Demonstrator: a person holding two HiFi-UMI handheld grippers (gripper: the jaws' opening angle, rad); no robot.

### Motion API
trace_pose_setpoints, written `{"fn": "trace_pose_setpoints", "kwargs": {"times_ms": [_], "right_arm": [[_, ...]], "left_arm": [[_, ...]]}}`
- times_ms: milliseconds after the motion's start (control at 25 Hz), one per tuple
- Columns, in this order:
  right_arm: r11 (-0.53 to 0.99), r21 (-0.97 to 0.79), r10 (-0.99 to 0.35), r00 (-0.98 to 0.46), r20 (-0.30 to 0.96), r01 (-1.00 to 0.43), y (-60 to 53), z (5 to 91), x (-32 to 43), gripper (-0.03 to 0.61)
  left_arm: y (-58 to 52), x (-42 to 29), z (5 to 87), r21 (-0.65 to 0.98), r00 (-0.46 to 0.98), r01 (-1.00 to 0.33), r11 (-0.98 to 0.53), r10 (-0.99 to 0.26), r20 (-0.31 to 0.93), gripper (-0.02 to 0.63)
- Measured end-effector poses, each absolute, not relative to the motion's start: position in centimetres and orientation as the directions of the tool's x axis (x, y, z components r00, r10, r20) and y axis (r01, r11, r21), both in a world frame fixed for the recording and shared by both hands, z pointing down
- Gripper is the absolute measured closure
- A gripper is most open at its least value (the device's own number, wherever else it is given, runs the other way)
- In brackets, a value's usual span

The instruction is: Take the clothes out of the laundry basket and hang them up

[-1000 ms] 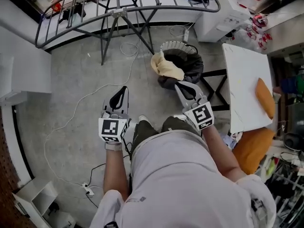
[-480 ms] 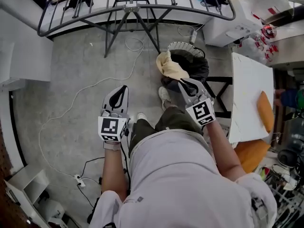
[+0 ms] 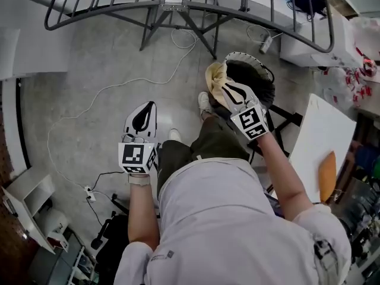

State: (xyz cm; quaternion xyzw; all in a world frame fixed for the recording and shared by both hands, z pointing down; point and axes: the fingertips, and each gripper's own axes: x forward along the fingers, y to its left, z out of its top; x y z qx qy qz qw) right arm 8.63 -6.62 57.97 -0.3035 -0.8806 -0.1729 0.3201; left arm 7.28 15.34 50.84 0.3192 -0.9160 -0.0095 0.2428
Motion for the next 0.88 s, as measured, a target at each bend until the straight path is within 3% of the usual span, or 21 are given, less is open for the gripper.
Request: {"fn": "trace_pose_setpoints", "kwargs": {"times_ms": [240,600,880], "right_arm": [[0.649,0.008,0.470,-0.410,0.782,0.760,-10.5,67.4,2.8,0.531],[0.493,-0.056,0.382,-0.158,0.910,0.868,-12.5,82.2,-2.0,0.499],[0.465,-0.125,0.223,0.020,0.975,0.876,-14.6,94.6,-3.0,0.389]], "left_arm": [[13.4,4.1,54.3,0.196,-0.695,-0.438,0.877,-0.469,0.545,0.611],[14.2,3.9,61.3,0.239,-0.680,-0.264,0.934,-0.356,0.641,0.611],[14.6,3.0,67.8,0.279,-0.627,-0.261,0.924,-0.382,0.679,0.611]]}}
